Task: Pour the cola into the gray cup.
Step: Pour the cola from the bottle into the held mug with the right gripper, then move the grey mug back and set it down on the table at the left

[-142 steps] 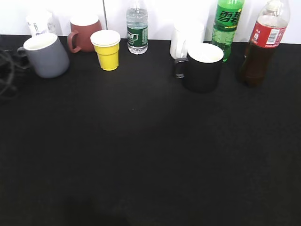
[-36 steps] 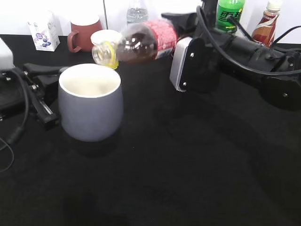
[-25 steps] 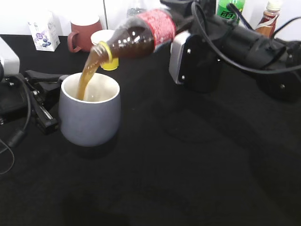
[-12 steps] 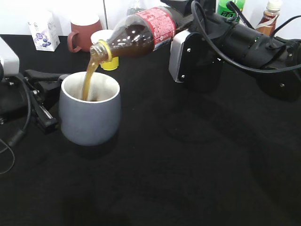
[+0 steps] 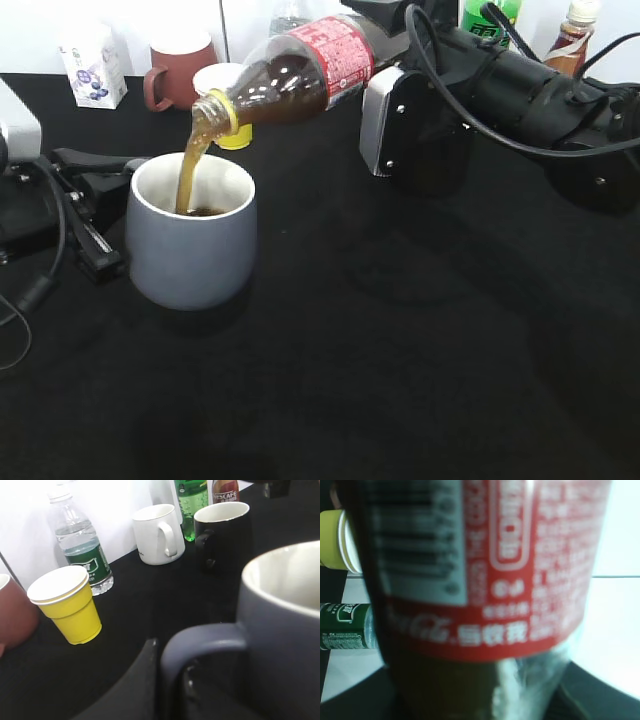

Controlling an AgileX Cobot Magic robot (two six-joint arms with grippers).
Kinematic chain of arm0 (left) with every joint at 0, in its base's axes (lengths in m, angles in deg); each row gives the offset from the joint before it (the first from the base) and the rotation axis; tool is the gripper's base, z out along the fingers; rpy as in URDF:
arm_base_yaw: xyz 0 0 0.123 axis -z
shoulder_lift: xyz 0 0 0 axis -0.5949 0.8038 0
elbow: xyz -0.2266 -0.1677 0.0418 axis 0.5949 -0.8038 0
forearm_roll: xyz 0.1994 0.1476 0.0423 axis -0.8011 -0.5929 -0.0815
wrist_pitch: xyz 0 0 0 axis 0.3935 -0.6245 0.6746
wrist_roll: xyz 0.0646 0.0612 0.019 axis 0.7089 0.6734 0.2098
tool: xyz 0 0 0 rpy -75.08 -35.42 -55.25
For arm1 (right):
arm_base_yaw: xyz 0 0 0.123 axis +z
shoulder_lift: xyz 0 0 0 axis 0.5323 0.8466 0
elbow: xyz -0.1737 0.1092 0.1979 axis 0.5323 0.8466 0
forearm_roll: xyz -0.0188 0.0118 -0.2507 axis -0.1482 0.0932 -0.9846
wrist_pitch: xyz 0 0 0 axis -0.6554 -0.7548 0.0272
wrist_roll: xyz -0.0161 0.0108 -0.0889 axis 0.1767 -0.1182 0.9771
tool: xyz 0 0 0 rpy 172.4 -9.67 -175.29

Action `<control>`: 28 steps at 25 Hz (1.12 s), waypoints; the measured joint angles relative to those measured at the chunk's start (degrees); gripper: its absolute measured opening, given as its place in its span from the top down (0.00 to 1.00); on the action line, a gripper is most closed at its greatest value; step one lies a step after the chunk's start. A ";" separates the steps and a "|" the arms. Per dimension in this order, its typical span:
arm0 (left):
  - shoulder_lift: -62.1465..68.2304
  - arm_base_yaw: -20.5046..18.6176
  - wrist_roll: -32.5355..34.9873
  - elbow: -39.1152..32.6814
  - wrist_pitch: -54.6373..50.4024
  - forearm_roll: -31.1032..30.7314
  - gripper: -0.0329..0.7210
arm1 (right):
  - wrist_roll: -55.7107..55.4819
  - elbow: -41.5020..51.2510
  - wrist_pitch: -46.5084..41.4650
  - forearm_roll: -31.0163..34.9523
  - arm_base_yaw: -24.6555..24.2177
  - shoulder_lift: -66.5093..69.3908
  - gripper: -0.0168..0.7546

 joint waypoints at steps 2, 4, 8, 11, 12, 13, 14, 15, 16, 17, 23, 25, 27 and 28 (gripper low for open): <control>0.00 0.00 0.00 0.00 0.00 0.00 0.90 | 0.00 0.00 0.00 0.00 0.00 0.00 0.50; 0.00 0.00 0.00 0.00 0.00 0.00 0.90 | 0.00 0.00 0.00 0.00 0.00 0.00 0.50; 0.00 0.00 0.00 0.00 0.00 0.00 0.90 | 0.00 0.00 0.00 0.00 0.00 0.00 0.50; 0.02 0.00 0.19 0.00 1.50 1.84 0.89 | -7.15 0.00 -0.05 -0.16 0.00 0.00 0.50; 0.02 0.00 0.19 0.00 2.83 2.49 0.89 | -10.10 0.00 -0.11 -0.35 0.00 0.00 0.50; 0.02 0.00 0.25 0.00 3.55 3.03 0.89 | -13.10 0.00 -0.16 -0.59 0.00 0.00 0.50; 0.02 0.00 0.39 0.00 3.71 3.70 0.89 | -16.17 0.00 -0.22 -0.79 0.00 0.00 0.50; 0.02 0.00 0.65 0.00 4.15 3.93 0.89 | -19.60 0.00 -0.22 -0.79 0.00 0.00 0.50; 0.02 0.00 0.78 0.00 5.13 3.93 0.89 | -23.28 0.00 -0.22 -0.79 0.00 0.00 0.50; 0.02 0.00 0.84 0.00 5.79 4.06 0.89 | -28.62 0.00 -0.16 -0.79 0.00 0.00 0.50; 0.02 0.00 0.92 0.00 6.25 6.56 0.89 | -72.66 0.56 -8.62 3.63 0.11 -9.68 0.50; 0.02 0.00 0.92 0.00 6.25 8.47 0.89 | -76.55 6.50 -7.96 10.28 0.11 -12.79 0.50; 0.07 0.00 1.31 0.00 6.25 10.08 0.89 | -76.78 15.65 -4.26 17.92 -1.17 -15.94 0.50; 0.07 0.00 2.01 0.00 6.25 11.52 0.89 | -76.78 19.14 -3.58 20.49 -2.20 -18.14 0.50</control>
